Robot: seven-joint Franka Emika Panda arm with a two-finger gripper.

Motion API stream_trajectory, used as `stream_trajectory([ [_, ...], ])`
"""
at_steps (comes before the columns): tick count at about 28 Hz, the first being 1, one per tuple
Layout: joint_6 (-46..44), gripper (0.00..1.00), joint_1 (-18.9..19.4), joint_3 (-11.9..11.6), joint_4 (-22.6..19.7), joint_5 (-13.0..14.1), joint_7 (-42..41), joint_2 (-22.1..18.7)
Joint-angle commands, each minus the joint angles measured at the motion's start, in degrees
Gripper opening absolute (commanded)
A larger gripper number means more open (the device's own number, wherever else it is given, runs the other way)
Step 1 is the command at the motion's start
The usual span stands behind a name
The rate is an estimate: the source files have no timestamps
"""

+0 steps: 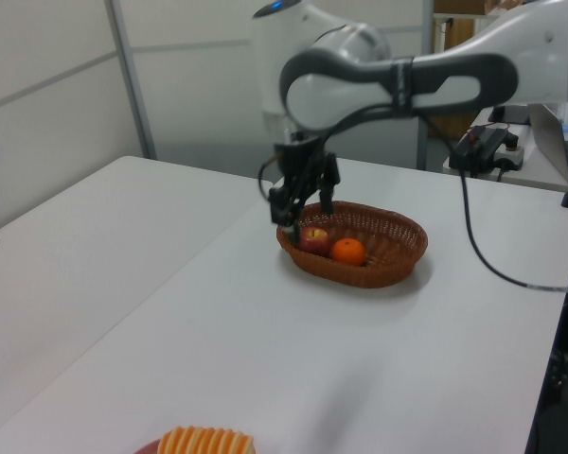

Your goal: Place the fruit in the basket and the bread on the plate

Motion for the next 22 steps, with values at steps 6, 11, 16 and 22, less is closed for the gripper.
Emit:
stream_trajectory([
  [6, 0.3, 1.00, -1.5, 0.0, -6.3, 3.5, -3.0, -4.8],
  [11, 0.4, 1.00, -1.3, 0.1, -7.0, 4.7, -3.3, -4.6],
  [16, 0.3, 1.00, -1.8, -0.1, -6.9, 6.6, -4.0, -4.8],
  [22, 0.2, 1.00, -4.9, -0.7, -6.7, 10.8, -7.5, -6.2],
])
